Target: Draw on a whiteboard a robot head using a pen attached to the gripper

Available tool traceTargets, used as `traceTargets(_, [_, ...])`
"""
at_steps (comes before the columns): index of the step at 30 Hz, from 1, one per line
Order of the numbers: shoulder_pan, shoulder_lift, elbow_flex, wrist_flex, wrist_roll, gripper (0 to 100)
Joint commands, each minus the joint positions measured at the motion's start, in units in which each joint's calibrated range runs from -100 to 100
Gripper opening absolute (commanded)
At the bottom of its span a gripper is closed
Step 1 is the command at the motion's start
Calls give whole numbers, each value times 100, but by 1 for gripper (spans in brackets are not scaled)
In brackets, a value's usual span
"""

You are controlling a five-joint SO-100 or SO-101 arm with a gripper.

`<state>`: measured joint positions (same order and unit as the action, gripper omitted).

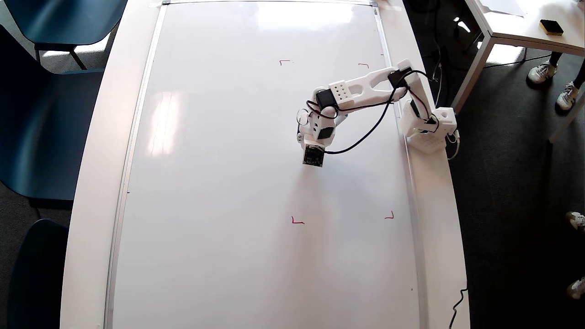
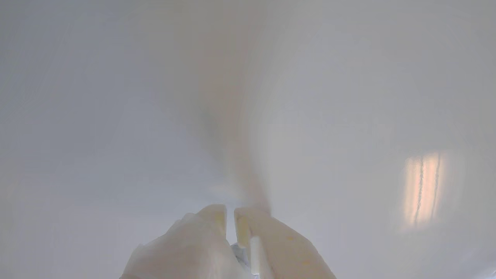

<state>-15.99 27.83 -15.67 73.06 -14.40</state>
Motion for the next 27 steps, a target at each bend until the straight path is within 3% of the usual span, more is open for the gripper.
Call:
traceTargets(1, [56, -531, 709, -42, 8, 1])
traceTargets(19, [11, -1915, 2416, -51, 8, 1])
traceTargets(27, [56, -2611, 3251, -60, 309, 1])
